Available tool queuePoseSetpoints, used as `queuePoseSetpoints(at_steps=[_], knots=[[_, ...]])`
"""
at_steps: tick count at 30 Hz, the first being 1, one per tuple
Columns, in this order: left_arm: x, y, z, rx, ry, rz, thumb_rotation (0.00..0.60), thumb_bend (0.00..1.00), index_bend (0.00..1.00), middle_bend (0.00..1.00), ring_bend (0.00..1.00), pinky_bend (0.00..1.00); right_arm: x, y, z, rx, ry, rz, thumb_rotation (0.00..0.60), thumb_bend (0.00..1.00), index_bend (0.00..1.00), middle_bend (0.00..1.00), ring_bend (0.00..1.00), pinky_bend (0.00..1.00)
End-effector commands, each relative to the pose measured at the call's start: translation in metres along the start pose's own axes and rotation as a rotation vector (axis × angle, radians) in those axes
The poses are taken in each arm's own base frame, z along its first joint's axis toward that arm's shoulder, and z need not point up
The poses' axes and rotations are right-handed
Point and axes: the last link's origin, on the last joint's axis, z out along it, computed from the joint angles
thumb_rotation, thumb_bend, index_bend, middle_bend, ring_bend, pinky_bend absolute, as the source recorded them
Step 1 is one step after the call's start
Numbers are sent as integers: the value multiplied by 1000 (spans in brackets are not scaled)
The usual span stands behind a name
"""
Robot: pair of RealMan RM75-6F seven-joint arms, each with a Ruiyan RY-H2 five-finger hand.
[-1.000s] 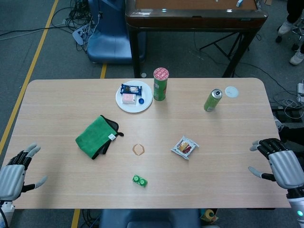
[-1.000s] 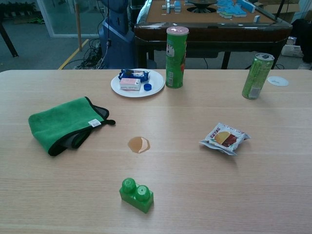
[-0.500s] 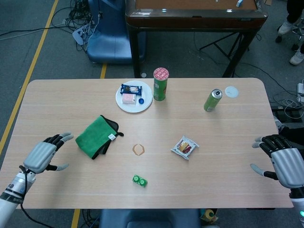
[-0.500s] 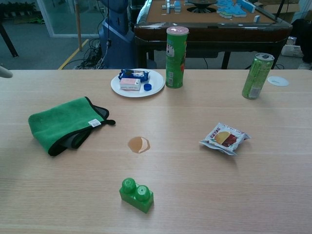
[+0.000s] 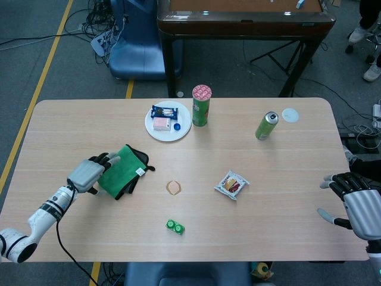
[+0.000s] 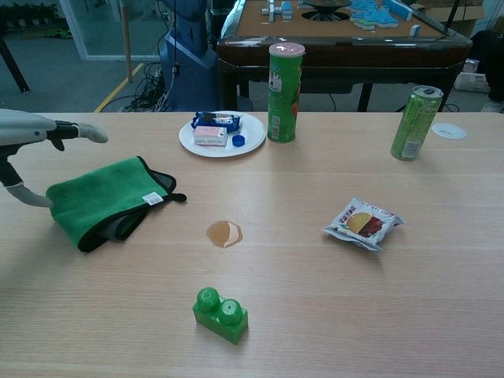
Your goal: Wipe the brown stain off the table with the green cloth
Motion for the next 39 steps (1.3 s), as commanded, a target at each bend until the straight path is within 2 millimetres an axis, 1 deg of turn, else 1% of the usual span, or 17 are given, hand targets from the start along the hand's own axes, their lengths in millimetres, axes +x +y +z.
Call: queuePoseSetpoints(at_steps=[1,10,15,23,25,27,29,30,32,33,38,39], knots=[[-3,2,24,14,-22,38,600,137,10,0,20,170,0,1,-1,-7,-3,0,600,212,394,336,260,210],[-11,4,56,28,-70,126,600,138,4,0,9,170,-1,6,-5,-27,-6,1,600,212,394,335,260,210],[-19,3,64,31,-112,214,600,138,0,0,0,168,-1,7,-6,-34,-7,0,600,212,395,336,260,210],[-34,11,72,32,-171,232,600,137,1,0,0,170,-3,9,-6,-42,-12,1,600,211,394,337,260,210],[-36,14,74,36,-171,217,600,137,20,0,1,187,-3,9,-6,-44,-12,1,600,212,395,337,260,210],[-37,16,76,40,-165,198,600,137,60,0,24,231,-3,10,-7,-45,-13,1,600,212,394,337,260,210],[-38,17,77,40,-159,186,600,137,120,1,79,298,-3,10,-7,-46,-13,1,600,211,394,337,260,210],[-39,18,78,38,-152,180,600,137,163,19,121,345,-3,10,-7,-47,-14,1,600,211,395,337,260,210],[-41,19,77,36,-143,171,600,138,222,71,182,417,-3,11,-8,-50,-14,1,600,211,394,337,260,210],[-42,19,77,36,-144,166,600,137,258,114,222,467,-3,11,-8,-51,-14,1,600,212,394,337,260,210],[-46,17,77,36,-141,156,600,137,374,243,344,599,-2,11,-9,-51,-10,2,600,212,394,337,260,210],[-45,18,76,34,-130,149,600,137,418,292,386,639,-2,11,-9,-50,-9,2,600,212,395,337,260,210]])
